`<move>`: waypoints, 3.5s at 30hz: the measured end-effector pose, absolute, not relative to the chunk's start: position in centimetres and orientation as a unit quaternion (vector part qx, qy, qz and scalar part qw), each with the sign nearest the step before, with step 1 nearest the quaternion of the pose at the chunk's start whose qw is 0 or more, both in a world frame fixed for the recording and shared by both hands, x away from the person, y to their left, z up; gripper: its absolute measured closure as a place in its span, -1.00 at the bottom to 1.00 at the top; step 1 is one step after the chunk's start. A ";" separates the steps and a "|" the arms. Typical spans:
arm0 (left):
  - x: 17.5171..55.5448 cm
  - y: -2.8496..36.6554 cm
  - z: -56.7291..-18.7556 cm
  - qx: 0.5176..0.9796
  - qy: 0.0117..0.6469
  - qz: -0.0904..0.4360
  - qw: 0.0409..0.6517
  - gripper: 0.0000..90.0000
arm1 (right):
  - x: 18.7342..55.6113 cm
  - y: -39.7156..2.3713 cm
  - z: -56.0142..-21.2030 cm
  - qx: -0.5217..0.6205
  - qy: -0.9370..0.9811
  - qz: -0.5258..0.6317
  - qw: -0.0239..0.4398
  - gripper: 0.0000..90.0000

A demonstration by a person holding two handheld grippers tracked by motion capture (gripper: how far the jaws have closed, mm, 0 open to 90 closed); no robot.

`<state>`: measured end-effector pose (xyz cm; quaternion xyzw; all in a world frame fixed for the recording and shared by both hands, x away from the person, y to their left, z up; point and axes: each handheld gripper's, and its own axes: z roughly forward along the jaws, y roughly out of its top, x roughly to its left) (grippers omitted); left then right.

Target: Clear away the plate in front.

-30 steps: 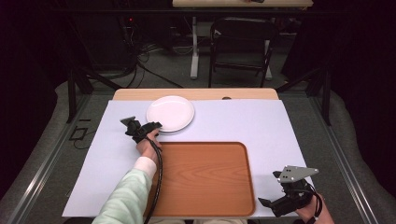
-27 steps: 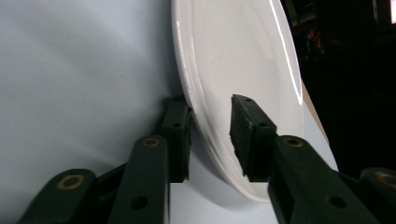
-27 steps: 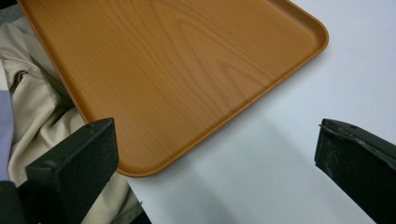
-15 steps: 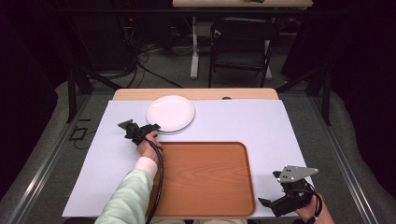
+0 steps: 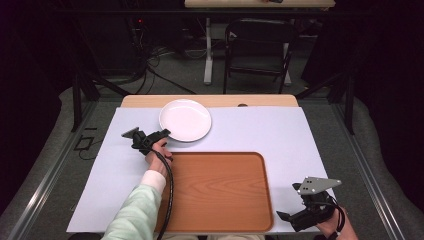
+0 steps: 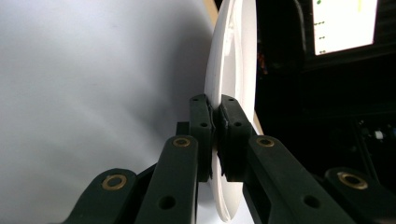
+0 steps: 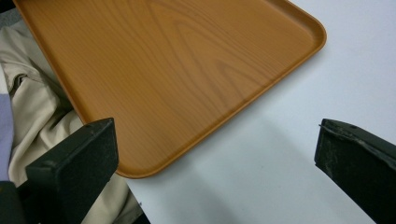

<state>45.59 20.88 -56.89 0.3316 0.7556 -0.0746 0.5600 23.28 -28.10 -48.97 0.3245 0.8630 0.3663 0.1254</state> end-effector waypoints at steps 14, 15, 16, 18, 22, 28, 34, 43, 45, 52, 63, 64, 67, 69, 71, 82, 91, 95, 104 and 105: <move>44.7 21.7 -52.0 0.399 0.705 -0.056 0.584 0.92 | 26.1 -27.5 -48.3 0.401 0.830 0.379 0.085 -1.00; 44.5 21.8 -51.5 0.410 0.698 -0.054 0.584 0.92 | 26.7 -27.1 -48.1 0.410 0.826 0.378 0.080 -1.00; 44.4 21.8 -51.2 0.417 0.694 -0.054 0.584 0.92 | 27.0 -26.9 -48.1 0.414 0.824 0.378 0.077 -1.00; 44.3 21.8 -51.0 0.422 0.692 -0.054 0.583 0.92 | 27.7 -26.5 -48.0 0.418 0.823 0.378 0.073 -1.00; 43.8 21.5 -50.5 0.437 0.682 -0.061 0.583 0.92 | 28.6 -25.6 -47.9 0.416 0.823 0.380 0.070 -1.00; 43.1 20.9 -49.9 0.464 0.662 -0.072 0.585 0.92 | 31.3 -23.5 -47.9 0.417 0.815 0.400 0.045 -0.96; 42.2 20.3 -49.5 0.483 0.643 -0.082 0.589 0.92 | 33.2 -21.6 -48.0 0.419 0.814 0.402 0.037 -0.93; 40.9 19.4 -49.1 0.503 0.618 -0.100 0.596 0.93 | 35.0 -20.0 -48.1 0.422 0.802 0.421 0.017 -0.86; 40.6 19.2 -49.0 0.510 0.611 -0.104 0.596 0.93 | 35.2 -19.9 -48.2 0.421 0.801 0.425 0.015 -0.85; 39.3 18.3 -49.0 0.528 0.587 -0.123 0.601 0.93 | 37.0 -18.9 -48.1 0.427 0.783 0.452 0.001 -0.73; 37.3 16.9 -49.2 0.569 0.549 -0.138 0.597 0.92 | 38.3 -18.8 -48.7 0.449 0.752 0.482 -0.021 -0.14; 37.3 16.9 -49.2 0.569 0.549 -0.138 0.597 0.92 | 38.3 -18.8 -48.7 0.449 0.752 0.482 -0.021 -0.14; 36.9 17.1 -49.4 0.570 0.544 -0.138 0.599 0.93 | 37.9 -18.8 -48.6 0.448 0.747 0.491 -0.029 0.08; 36.6 17.3 -49.4 0.571 0.542 -0.135 0.602 0.93 | 37.8 -18.8 -48.5 0.446 0.746 0.493 -0.029 0.15; 36.4 17.5 -49.3 0.579 0.535 -0.128 0.602 0.93 | 37.5 -18.7 -48.5 0.445 0.746 0.495 -0.032 0.20; 35.8 16.4 -49.5 0.621 0.511 -0.095 0.587 0.92 | 37.0 -19.6 -48.6 0.455 0.741 0.493 -0.022 0.32; 36.0 16.1 -49.7 0.645 0.496 -0.078 0.576 0.88 | 36.5 -19.9 -48.2 0.446 0.746 0.494 -0.005 0.44; 35.9 16.0 -49.3 0.668 0.477 -0.054 0.569 0.86 | 36.3 -19.9 -48.0 0.442 0.749 0.494 0.001 0.48; 35.4 15.9 -48.4 0.698 0.445 -0.024 0.561 0.84 | 35.5 -19.8 -47.4 0.429 0.756 0.494 0.019 0.53; 35.4 15.9 -48.4 0.699 0.444 -0.023 0.560 0.83 | 35.3 -19.8 -47.3 0.427 0.757 0.494 0.022 0.53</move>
